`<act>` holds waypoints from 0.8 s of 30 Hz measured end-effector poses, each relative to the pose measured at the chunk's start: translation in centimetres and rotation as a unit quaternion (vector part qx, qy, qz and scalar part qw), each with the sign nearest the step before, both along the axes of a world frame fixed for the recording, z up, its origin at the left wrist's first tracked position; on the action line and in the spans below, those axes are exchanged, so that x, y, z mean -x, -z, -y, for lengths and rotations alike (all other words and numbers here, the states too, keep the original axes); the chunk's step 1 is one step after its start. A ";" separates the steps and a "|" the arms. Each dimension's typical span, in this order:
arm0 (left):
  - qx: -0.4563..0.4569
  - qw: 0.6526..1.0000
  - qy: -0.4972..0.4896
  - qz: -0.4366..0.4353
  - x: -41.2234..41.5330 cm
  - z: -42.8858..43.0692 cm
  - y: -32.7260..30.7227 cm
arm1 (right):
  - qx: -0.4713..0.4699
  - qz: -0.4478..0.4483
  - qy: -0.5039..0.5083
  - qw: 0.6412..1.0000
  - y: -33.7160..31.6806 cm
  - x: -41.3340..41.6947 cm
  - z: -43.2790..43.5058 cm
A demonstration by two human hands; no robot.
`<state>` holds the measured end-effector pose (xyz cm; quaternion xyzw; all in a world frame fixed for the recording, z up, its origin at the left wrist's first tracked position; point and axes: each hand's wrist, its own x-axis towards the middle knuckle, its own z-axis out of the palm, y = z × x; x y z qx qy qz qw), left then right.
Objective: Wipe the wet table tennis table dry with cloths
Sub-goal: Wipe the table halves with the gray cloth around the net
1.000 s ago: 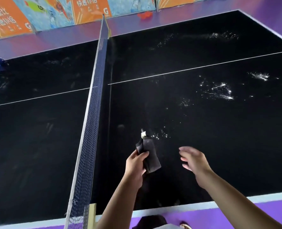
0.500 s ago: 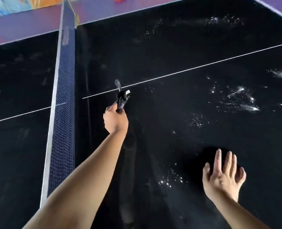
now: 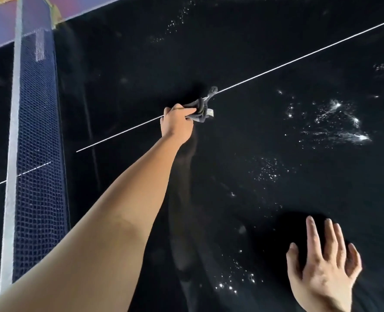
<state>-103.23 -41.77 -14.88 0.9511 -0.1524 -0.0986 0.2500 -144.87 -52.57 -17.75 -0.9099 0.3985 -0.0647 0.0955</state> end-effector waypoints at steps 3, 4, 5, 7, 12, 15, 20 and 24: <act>0.073 0.994 0.016 -0.079 2.1 -1.4 0.1 | -0.009 -0.020 -0.012 1.000 0.0 0.2 0.2; 0.078 0.992 0.015 -0.099 3.0 -1.9 -0.1 | -0.010 -0.030 -0.016 0.999 0.1 0.4 0.3; 0.085 0.989 0.010 -0.117 4.1 -2.5 -0.4 | -0.013 -0.038 -0.017 0.999 0.1 0.5 0.4; 0.098 0.984 -0.007 -0.149 6.7 -3.8 -0.9 | -0.019 -0.042 -0.017 0.999 0.2 0.5 0.5; 0.105 0.976 -0.033 -0.190 15.7 -7.5 -1.6 | -0.025 -0.057 -0.021 0.998 0.4 0.6 0.5; 0.123 0.974 -0.048 -0.186 22.5 -9.3 -2.0 | -0.035 -0.060 -0.027 0.997 0.4 0.7 0.5; 0.209 0.956 -0.075 -0.190 32.0 -10.3 -2.3 | -0.041 -0.059 -0.034 0.997 0.3 0.9 0.6; 0.249 0.940 -0.128 -0.194 36.9 -9.1 -2.5 | -0.061 -0.044 -0.043 0.996 0.0 1.1 0.8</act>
